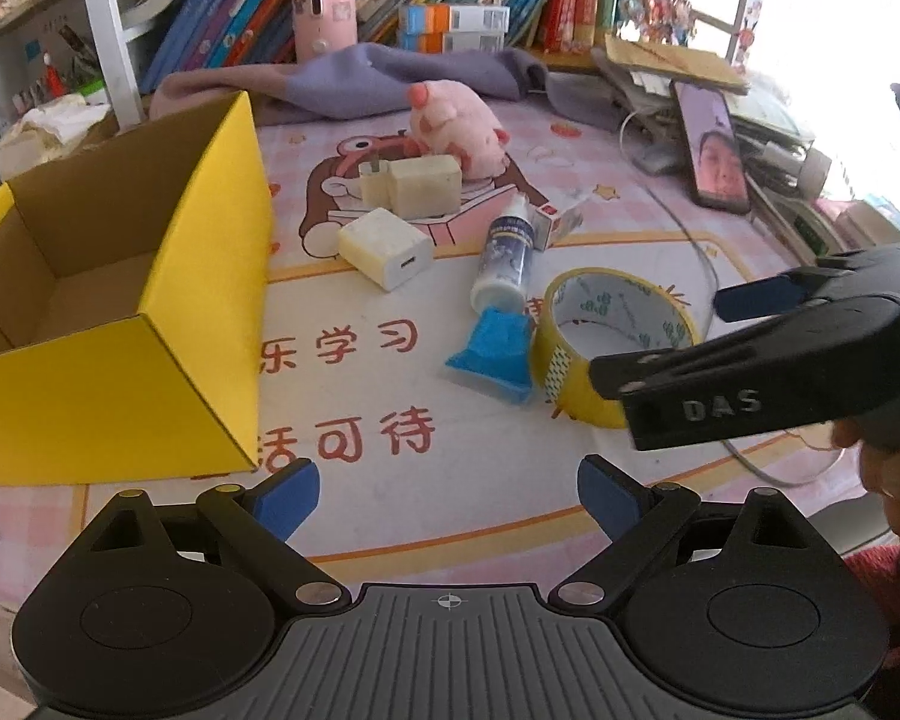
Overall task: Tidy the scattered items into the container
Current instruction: 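Reach the right tool to the yellow tape roll while the left tool approaches the blue tube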
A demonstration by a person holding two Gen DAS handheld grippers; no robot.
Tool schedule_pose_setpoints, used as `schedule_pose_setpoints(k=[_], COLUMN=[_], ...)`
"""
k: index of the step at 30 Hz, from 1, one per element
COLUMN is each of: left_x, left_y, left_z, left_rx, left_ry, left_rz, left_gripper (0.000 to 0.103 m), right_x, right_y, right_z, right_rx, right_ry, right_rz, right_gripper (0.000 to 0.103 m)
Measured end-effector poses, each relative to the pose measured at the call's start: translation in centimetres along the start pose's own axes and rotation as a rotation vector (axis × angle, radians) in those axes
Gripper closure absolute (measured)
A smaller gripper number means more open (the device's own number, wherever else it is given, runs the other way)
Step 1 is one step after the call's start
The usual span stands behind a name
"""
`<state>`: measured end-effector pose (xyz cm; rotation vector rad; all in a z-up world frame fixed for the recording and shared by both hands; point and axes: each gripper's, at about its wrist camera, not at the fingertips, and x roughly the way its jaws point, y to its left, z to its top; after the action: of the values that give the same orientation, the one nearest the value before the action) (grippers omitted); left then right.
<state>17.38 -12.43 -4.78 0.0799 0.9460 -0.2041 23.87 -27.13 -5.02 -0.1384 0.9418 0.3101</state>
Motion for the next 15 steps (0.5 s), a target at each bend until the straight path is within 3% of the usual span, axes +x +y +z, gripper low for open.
schedule_pose_setpoints(k=[7, 8, 9, 15], left_x=[1.4, 1.6, 1.8, 3.6], left_y=[-1.6, -1.9, -2.1, -3.2], left_z=[1.1, 1.3, 1.6, 3.3], left_rx=[-0.024, -0.026, -0.027, -0.039], left_ry=[0.046, 0.052, 0.057, 0.063], left_rz=[0.036, 0.038, 0.038, 0.038], left_gripper=[0.009, 0.009, 0.01, 0.015], right_x=[2.9, 3.1, 3.2, 3.3], right_y=[-1.4, -1.6, -1.8, -5.4], right_z=[1.5, 1.6, 1.8, 2.5], right_rx=[-0.048, -0.054, -0.057, -0.002], right_ry=[0.052, 0.053, 0.05, 0.039], right_rz=[0.088, 0.103, 0.117, 0.06], right_gripper=[0.011, 0.018, 0.019, 0.02])
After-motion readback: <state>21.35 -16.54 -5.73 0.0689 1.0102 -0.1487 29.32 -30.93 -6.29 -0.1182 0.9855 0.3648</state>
